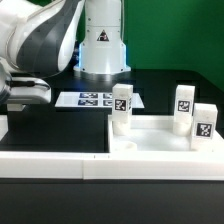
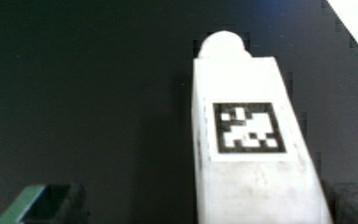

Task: Assemble square table

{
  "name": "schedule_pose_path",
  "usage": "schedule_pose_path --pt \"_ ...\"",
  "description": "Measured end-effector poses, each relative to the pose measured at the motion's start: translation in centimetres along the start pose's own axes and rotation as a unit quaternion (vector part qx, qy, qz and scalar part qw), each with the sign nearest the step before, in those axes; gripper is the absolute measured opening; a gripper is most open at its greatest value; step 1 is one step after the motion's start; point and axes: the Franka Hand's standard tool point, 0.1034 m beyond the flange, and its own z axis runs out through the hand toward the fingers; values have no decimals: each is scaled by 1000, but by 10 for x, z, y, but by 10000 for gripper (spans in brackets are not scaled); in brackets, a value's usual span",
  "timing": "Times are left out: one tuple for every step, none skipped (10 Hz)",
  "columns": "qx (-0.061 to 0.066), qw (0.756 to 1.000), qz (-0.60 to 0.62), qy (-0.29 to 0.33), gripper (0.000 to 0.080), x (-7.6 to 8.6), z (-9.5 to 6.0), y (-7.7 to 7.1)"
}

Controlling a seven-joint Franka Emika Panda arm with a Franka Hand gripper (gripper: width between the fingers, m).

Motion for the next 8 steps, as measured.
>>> schedule_pose_path --pt "0 1000 0 0 649 0 0 -1" --pt "-1 1000 2 0 649 0 0 -2" --pt "-1 1000 2 -1 649 1 1 -4" --pt "0 1000 1 -4 649 0 4 -5" --pt "0 1000 1 -5 649 0 8 -5" --pt "0 1000 1 -5 649 0 10 -5" --pt "0 1000 1 -5 649 0 9 -5" --pt "0 1000 1 -5 537 0 9 -4"
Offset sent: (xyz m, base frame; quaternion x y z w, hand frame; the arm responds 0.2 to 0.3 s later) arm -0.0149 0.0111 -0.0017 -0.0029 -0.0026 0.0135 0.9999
